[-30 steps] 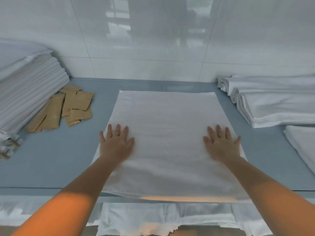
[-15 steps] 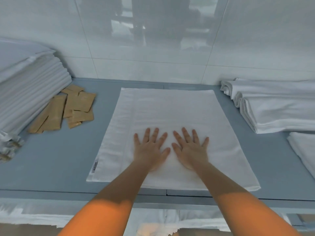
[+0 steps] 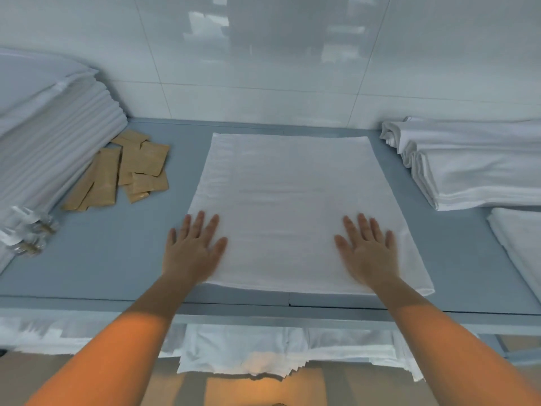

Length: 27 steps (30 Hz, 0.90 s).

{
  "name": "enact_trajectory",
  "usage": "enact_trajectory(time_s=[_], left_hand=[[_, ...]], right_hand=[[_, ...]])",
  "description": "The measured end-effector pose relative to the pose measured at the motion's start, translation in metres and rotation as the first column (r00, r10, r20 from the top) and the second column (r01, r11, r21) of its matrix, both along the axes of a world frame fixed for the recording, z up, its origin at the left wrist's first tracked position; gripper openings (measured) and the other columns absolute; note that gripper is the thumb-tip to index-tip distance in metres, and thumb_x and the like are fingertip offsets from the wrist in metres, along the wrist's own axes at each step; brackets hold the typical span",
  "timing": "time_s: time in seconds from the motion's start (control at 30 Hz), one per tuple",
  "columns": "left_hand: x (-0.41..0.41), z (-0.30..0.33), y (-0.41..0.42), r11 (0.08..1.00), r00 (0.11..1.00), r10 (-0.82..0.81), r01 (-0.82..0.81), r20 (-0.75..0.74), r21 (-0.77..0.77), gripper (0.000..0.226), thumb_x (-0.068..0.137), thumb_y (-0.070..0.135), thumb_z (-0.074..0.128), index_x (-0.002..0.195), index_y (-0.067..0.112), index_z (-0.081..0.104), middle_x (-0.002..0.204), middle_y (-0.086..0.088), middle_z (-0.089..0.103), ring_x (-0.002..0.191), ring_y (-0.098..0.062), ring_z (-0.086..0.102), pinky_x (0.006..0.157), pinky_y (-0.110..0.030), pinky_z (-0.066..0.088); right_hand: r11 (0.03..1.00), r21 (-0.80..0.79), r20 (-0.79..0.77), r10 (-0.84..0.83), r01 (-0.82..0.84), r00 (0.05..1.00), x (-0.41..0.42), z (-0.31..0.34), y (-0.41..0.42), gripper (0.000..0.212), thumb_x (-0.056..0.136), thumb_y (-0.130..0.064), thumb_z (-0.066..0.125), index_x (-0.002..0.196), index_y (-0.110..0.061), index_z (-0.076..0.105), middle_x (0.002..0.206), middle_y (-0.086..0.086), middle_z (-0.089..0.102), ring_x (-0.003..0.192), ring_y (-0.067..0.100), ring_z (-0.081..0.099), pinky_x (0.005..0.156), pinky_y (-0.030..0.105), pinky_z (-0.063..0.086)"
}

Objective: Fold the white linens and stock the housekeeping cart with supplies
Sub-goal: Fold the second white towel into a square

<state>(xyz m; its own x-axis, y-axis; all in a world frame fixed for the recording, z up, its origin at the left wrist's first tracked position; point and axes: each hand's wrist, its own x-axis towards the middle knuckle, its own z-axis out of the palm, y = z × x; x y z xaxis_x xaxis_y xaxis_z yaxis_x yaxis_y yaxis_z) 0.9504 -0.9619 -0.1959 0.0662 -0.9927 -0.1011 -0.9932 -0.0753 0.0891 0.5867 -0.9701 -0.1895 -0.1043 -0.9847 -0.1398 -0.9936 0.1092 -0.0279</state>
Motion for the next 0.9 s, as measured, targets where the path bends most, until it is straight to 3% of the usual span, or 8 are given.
enact_trajectory(time_s=[0.07,0.17,0.27,0.37,0.5,0.67,0.8,0.9], left_hand=[[0.012,0.003,0.015,0.998,0.998,0.066,-0.066,0.02,0.019,0.062,0.094,0.059,0.006,0.151,0.038,-0.004,0.161,0.007,-0.005,0.147,-0.021,-0.009,0.117,-0.05,-0.007],[-0.008,0.011,0.026,0.995,0.996,0.065,-0.061,0.057,-0.077,0.059,0.099,0.045,0.018,0.153,0.024,0.011,0.161,0.0,0.003,0.147,-0.024,-0.011,0.115,-0.053,-0.011],[-0.066,0.015,0.033,0.976,0.987,-0.154,0.144,-0.055,-0.161,0.056,0.099,0.044,0.021,0.153,0.028,0.014,0.161,0.001,0.005,0.148,-0.023,-0.006,0.117,-0.052,-0.006],[-0.105,0.009,0.04,0.974,0.973,-0.22,0.215,-0.068,-0.065,0.059,0.095,0.058,0.009,0.151,0.04,-0.001,0.161,0.008,-0.007,0.147,-0.022,-0.014,0.115,-0.056,-0.007],[-0.095,0.001,0.04,0.996,0.996,-0.086,0.086,-0.038,0.004,0.069,0.081,0.074,-0.002,0.146,0.049,-0.011,0.159,0.014,-0.013,0.146,-0.029,-0.016,0.107,-0.067,-0.011],[-0.089,0.005,0.046,0.999,0.999,-0.037,0.037,-0.037,0.02,0.075,0.076,0.081,-0.005,0.145,0.052,-0.01,0.159,0.013,-0.012,0.145,-0.035,-0.014,0.105,-0.07,-0.011],[-0.092,0.007,0.05,0.999,0.998,-0.039,0.041,-0.041,0.035,0.074,0.079,0.08,0.0,0.145,0.051,-0.01,0.159,0.012,-0.013,0.145,-0.035,-0.015,0.104,-0.071,-0.01],[-0.092,0.007,0.052,0.999,0.999,-0.039,0.04,-0.034,0.034,0.073,0.078,0.08,-0.002,0.145,0.051,-0.012,0.159,0.012,-0.015,0.145,-0.035,-0.016,0.105,-0.071,-0.009]], right_hand=[[0.998,0.031,0.005,-0.058,0.057,0.998,-0.008,0.003,0.011,0.062,0.094,-0.061,0.003,0.15,-0.04,-0.009,0.161,-0.006,-0.013,0.147,0.018,-0.012,0.117,0.052,-0.005],[0.991,0.073,0.058,-0.118,0.114,0.991,0.016,0.009,0.019,0.062,0.096,-0.059,0.011,0.152,-0.036,-0.004,0.161,-0.003,-0.012,0.147,0.024,-0.013,0.113,0.061,-0.006],[0.995,-0.052,0.077,0.089,-0.085,0.993,0.075,0.005,0.034,0.057,0.098,-0.055,0.018,0.151,-0.04,0.007,0.162,-0.004,-0.003,0.148,0.024,-0.007,0.111,0.064,-0.005],[0.979,-0.068,0.075,0.198,-0.193,0.977,0.102,-0.001,0.046,0.058,0.094,-0.062,0.013,0.15,-0.044,0.006,0.161,-0.008,-0.001,0.148,0.02,-0.006,0.113,0.062,-0.006],[0.998,-0.045,0.046,0.047,-0.045,0.998,0.048,-0.005,0.048,0.068,0.086,-0.073,0.007,0.149,-0.047,0.0,0.161,-0.009,-0.004,0.148,0.02,-0.007,0.114,0.055,-0.008],[0.987,-0.025,0.023,-0.159,0.16,0.987,-0.027,-0.005,0.068,0.076,0.085,-0.073,-0.001,0.151,-0.036,-0.008,0.161,-0.002,-0.011,0.148,0.021,-0.011,0.118,0.046,-0.007],[0.956,0.038,0.066,-0.293,0.291,0.954,-0.046,-0.001,0.081,0.08,0.092,-0.067,0.01,0.153,-0.019,-0.009,0.161,0.007,-0.011,0.148,0.021,-0.009,0.119,0.043,-0.005],[0.906,0.093,0.116,-0.421,0.412,0.9,-0.05,0.007,0.078,0.082,0.094,-0.064,0.016,0.153,-0.01,-0.005,0.161,0.011,-0.008,0.148,0.024,-0.009,0.118,0.05,-0.003]])
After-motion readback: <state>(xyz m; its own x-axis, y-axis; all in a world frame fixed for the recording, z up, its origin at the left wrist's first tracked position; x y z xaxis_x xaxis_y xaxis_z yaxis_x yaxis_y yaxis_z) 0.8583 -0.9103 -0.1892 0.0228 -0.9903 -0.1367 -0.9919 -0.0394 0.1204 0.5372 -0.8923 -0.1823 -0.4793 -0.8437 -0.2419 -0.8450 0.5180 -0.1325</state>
